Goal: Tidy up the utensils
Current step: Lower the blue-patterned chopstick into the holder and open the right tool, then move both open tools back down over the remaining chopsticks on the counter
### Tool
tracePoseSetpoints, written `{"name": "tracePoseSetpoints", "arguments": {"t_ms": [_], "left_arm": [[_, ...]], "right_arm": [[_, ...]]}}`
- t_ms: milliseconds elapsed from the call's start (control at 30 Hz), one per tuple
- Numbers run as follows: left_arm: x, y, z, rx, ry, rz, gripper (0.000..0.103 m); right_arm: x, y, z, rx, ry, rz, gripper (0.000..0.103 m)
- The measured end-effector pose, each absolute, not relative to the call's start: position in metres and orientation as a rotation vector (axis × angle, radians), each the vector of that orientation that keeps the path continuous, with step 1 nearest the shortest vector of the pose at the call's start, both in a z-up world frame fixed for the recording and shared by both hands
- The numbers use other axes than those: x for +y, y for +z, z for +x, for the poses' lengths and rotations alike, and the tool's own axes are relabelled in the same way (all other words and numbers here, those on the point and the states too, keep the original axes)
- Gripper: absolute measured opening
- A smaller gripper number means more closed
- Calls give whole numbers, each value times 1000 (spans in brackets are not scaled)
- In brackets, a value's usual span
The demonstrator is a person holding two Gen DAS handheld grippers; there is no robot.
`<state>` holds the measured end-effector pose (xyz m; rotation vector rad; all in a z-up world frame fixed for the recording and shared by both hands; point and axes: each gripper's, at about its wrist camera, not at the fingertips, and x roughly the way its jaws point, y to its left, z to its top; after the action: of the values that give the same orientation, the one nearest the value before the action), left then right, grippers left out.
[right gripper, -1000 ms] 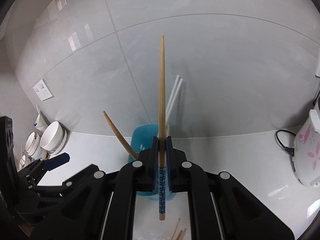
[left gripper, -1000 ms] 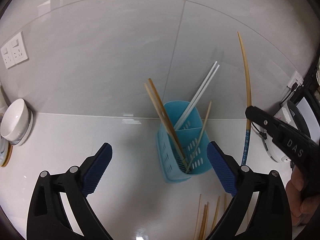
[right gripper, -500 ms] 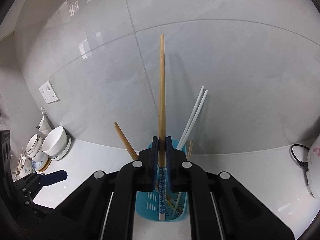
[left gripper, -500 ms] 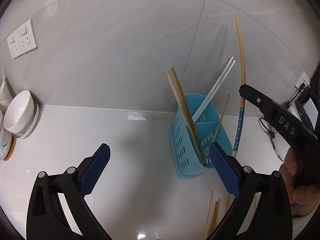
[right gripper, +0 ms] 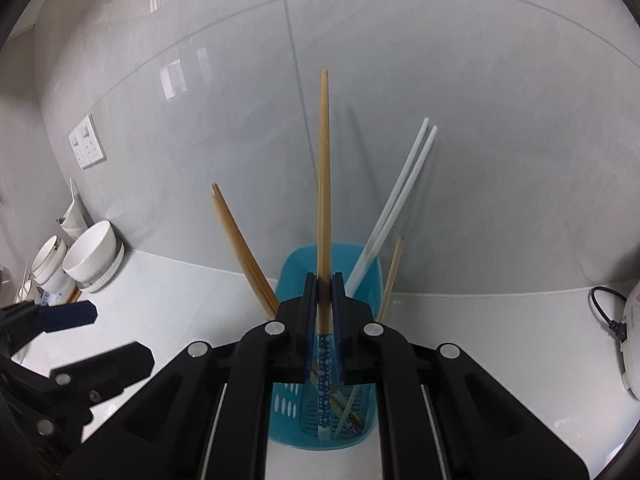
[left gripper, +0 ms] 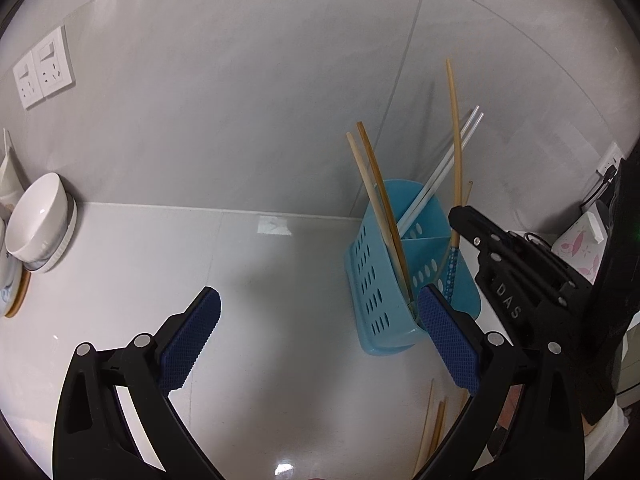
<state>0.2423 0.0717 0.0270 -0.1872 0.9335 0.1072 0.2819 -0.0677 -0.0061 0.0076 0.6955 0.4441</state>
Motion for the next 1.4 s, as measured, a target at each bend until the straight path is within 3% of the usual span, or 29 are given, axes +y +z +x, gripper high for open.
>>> {"name": "tracePoseSetpoints", "arguments": {"t_ms": [167,200,233,300,367,467,767,1067,1400], "left_arm": [[73,27,244,937,111,-192,97],[73,28,244,937,111,-192,97],[74,28,244,936,111,-192,97],[73,29,243,933,110,-192,97],[73,29,241,929,109,-190,97],[72,30,239,923,105,-193,97],[61,31,232,915,78,-180,97],[43,25,222,928,44,-159,97],[18,4,203,974,11,-133,97]], "right_arm": [[-67,-11,280,713,436,-11,10],[-67,-10,280,716,437,-12,14],[-67,-9,279,721,438,-15,25],[-69,-5,276,718,431,-9,31],[-74,0,273,716,425,-12,45],[-83,9,267,713,403,-1,58],[-111,22,247,732,364,-3,80],[-144,13,225,798,301,15,91],[-181,-2,201,862,213,26,93]]}}
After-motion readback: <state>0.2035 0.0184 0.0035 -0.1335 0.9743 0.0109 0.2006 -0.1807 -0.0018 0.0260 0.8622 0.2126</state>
